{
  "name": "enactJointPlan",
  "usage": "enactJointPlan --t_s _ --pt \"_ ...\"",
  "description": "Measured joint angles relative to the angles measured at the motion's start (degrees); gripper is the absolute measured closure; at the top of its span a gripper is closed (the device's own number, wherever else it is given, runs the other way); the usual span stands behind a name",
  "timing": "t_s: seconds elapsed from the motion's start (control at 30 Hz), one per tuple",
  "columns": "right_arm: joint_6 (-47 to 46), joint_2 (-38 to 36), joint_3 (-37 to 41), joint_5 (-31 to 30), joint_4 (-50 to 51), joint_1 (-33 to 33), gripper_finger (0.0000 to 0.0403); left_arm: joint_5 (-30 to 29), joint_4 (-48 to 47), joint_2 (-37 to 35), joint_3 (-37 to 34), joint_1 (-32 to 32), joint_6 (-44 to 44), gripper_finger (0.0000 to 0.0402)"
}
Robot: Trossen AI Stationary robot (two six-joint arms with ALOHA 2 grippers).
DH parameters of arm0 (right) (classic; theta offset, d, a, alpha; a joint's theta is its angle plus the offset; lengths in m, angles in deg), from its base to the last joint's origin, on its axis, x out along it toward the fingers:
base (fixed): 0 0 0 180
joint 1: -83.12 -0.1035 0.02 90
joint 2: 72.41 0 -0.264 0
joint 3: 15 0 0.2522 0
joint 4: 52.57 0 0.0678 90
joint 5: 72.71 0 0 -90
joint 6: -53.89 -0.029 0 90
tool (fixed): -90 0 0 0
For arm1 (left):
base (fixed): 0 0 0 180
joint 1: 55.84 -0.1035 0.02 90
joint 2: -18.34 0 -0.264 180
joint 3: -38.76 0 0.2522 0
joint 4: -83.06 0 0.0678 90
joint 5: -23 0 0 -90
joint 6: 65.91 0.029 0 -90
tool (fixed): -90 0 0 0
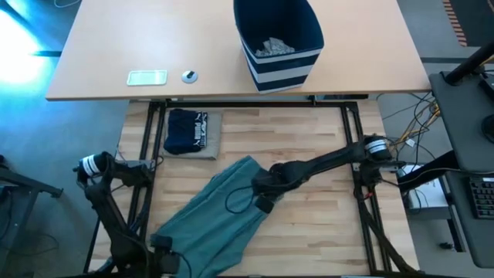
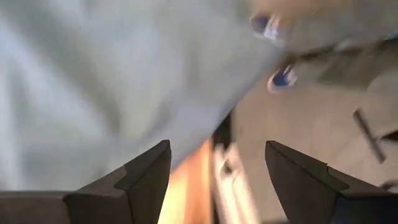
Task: Fold Laundry from Bin
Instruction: Fold the gray pants
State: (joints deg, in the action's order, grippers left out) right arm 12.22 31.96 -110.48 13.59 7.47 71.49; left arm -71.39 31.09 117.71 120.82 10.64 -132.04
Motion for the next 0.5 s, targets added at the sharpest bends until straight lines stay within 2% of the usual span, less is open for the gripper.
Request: enactJointPlan --t_s 0.17,0.33,0.5 --pt "-5.45 -2.96 0.47 -0.65 -0.14 -4.4 0.031 -7.26 -0.85 0.0 2.48 -2.08 2.5 0.0157" --pt "-10.57 -1.19 2.85 -1.89 -0.79 -7.26 0.0301 -13.76 0.43 0.21 -1.09 -4.65 4.18 0.0157" --pt "-9.25 2.7 6.43 -4.2 -0.54 -7.0 0.0306 -10.21 8.04 1.07 -6.84 -4.28 3.78 0.0157"
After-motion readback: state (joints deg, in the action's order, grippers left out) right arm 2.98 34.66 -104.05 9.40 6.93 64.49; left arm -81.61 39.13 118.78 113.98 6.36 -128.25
